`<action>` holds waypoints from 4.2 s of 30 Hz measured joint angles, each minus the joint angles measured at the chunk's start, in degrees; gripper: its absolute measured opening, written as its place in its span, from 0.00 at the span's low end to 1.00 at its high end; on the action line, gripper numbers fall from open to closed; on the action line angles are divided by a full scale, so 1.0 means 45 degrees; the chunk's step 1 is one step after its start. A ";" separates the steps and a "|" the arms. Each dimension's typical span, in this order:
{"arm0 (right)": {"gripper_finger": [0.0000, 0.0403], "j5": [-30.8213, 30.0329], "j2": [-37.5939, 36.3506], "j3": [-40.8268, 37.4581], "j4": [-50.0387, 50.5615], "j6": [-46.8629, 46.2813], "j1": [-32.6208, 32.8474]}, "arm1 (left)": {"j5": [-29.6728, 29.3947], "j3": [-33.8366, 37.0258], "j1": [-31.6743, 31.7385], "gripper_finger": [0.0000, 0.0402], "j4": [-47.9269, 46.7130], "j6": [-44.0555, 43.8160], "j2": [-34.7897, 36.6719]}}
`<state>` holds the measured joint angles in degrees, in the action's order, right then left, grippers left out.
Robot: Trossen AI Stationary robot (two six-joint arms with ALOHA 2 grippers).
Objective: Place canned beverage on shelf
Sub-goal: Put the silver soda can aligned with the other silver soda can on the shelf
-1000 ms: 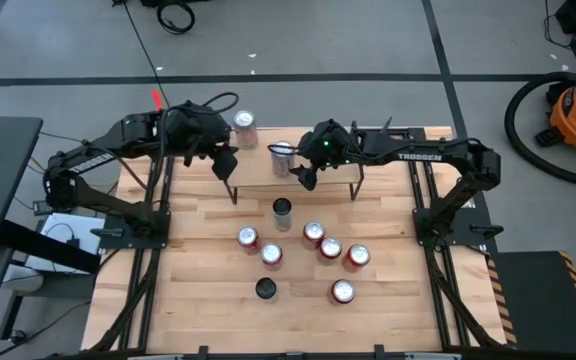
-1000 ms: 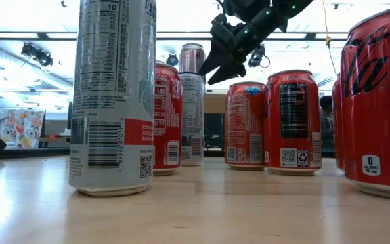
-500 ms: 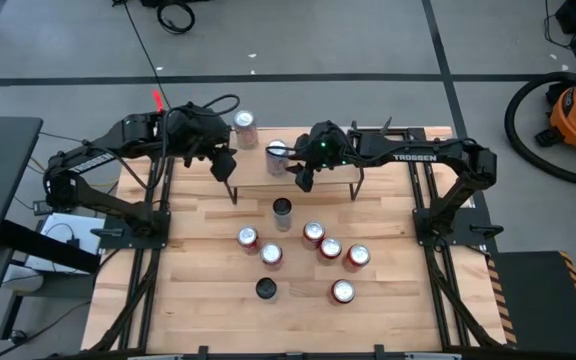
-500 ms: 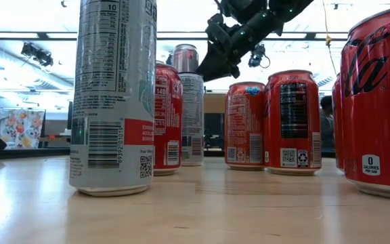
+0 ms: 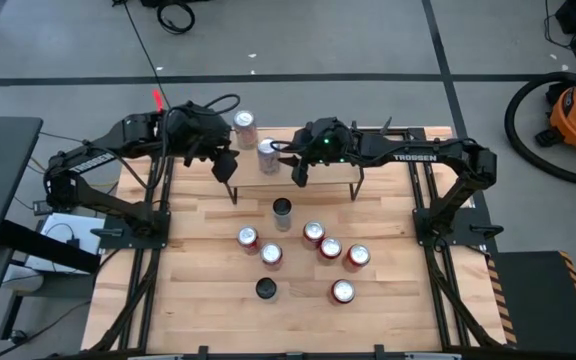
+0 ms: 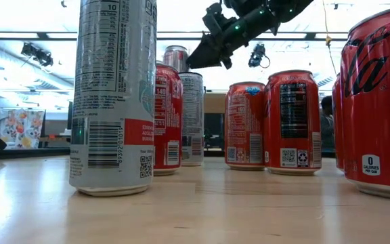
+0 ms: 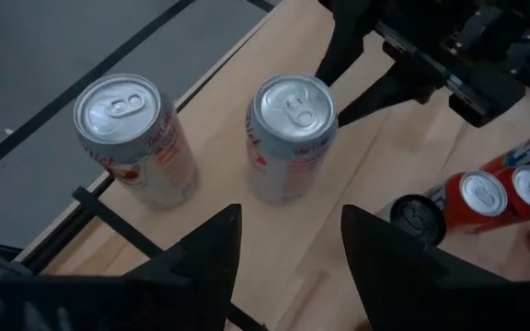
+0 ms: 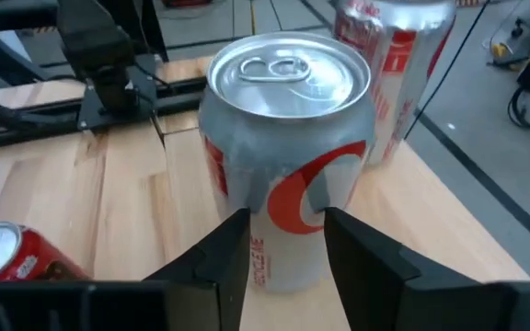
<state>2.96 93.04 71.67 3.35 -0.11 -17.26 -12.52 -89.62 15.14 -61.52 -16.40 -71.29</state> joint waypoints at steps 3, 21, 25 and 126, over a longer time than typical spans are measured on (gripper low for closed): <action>0.37 0.0381 0.0361 -0.0004 -0.0453 -0.0015 -0.0005 | -0.0004 0.0000 0.0000 0.49 0.0256 0.0026 0.0000; 0.37 0.0900 0.1399 0.0001 -0.2184 -0.0403 0.0165 | -0.0023 0.0004 -0.0001 0.49 -0.0294 0.0293 0.0000; 0.37 0.0857 0.1399 0.0001 -0.2528 -0.0362 0.0185 | -0.0161 0.0000 0.0033 0.49 -0.0300 0.0591 0.0000; 0.34 -0.1016 0.2210 0.2216 -0.0595 -0.0969 -0.0136 | -0.1908 0.9258 0.1099 0.49 0.8921 0.0680 0.2973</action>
<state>-1.61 102.98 81.65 0.67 -4.47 -17.87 -21.10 -47.97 20.08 -21.37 -13.34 -57.91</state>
